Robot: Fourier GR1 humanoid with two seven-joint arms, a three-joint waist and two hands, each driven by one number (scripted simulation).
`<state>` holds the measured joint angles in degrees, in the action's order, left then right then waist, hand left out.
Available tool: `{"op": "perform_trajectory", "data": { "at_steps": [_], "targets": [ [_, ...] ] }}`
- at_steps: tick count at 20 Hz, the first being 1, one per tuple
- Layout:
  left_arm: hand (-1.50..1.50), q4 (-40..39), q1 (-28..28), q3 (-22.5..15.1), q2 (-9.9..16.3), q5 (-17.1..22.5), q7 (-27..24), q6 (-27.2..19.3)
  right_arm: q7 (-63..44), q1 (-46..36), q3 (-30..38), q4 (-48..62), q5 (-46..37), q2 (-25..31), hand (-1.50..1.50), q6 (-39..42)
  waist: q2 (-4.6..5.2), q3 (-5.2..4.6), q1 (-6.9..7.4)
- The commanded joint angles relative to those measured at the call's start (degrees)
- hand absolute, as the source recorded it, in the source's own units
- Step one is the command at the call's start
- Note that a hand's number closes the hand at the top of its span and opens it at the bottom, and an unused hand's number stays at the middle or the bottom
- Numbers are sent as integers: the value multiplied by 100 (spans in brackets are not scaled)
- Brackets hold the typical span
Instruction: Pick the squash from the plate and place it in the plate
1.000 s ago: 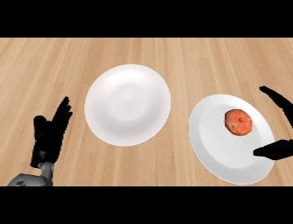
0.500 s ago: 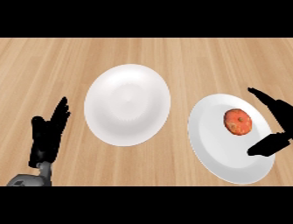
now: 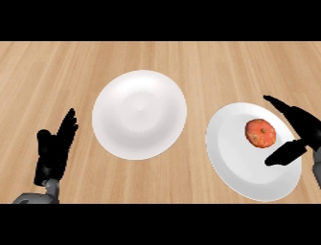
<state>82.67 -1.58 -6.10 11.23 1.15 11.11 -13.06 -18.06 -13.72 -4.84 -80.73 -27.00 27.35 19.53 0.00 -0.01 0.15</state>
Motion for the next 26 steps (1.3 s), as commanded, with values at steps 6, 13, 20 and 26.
{"op": "perform_trajectory", "data": {
  "at_steps": [6,13,20,26],
  "targets": [
    [0,-252,-232,457,-50,-2,3,444,43,-401,352,461,-449,-419,-150,235,3,0,-2],
    [0,413,153,201,-296,-390,278,265,944,-331,332,1454,-1004,-670,150,-284,4,2,17],
    [0,91,98,382,-312,-326,61,498,1337,-62,183,1036,-1551,-643,150,-685,0,0,-6],
    [0,332,158,274,-343,-503,259,345,396,-499,-959,151,-2244,-1700,150,-782,-28,-12,112]
  ]
}}
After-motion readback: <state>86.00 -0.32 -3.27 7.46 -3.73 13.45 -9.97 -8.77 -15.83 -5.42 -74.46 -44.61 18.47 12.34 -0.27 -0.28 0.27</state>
